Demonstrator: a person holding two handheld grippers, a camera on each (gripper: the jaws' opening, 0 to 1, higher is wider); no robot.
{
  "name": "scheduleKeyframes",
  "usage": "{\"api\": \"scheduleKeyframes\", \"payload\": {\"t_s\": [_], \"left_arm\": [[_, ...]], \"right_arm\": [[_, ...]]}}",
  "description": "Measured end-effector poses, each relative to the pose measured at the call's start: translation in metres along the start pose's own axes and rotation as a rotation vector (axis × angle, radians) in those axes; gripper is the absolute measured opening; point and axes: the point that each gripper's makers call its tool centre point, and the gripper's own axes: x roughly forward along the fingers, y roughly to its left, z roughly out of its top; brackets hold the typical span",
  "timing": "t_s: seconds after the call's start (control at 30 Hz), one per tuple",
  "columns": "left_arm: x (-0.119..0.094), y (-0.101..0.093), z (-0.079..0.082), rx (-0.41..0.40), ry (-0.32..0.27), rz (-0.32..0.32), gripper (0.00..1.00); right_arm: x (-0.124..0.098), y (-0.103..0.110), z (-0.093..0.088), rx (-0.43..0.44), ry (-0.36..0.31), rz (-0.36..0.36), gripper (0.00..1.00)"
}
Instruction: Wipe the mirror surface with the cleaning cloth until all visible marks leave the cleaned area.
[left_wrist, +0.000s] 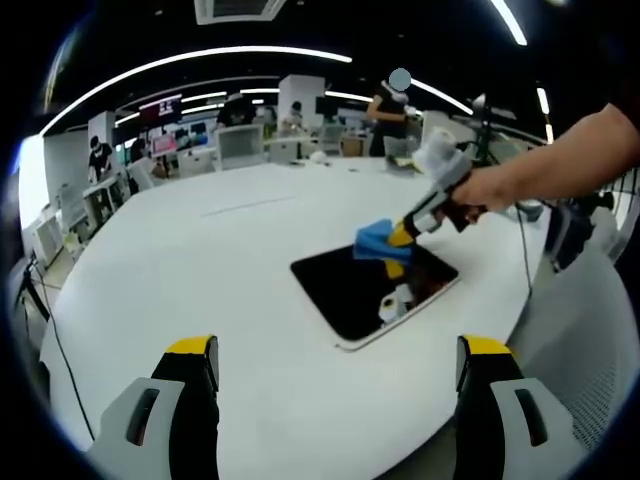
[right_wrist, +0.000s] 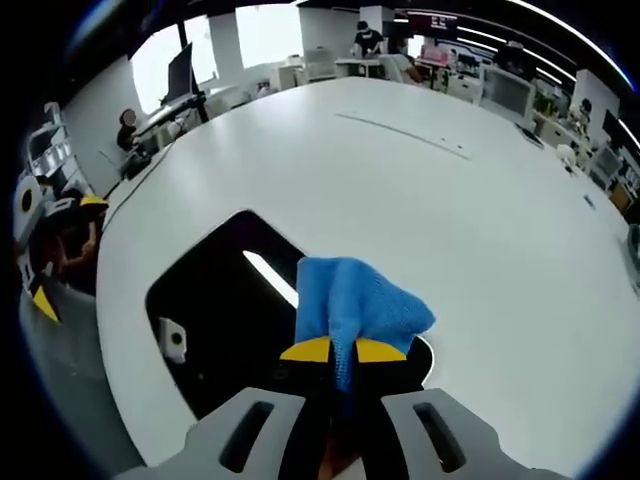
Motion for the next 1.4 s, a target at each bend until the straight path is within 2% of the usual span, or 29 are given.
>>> {"api": "scheduleKeyframes", "payload": {"t_s": [0.47,1.0,1.4], "left_arm": [[0.0,-0.002,0.001,0.006,0.002,0.0,0.99],[0.0,-0.004,-0.001,0.018,0.013,-0.008,0.99],[0.001,-0.005,-0.005,0.033,0.035,-0.012,0.99]], "right_arm": [[-0.013,0.018,-0.018,0.019,-0.033,-0.013,0.02],[-0.027,0.037,-0.038,0.007,-0.035,-0.013,0.02],[-0.032,0.044,-0.043,0.014,-0.044,-0.009,0.02]]}}
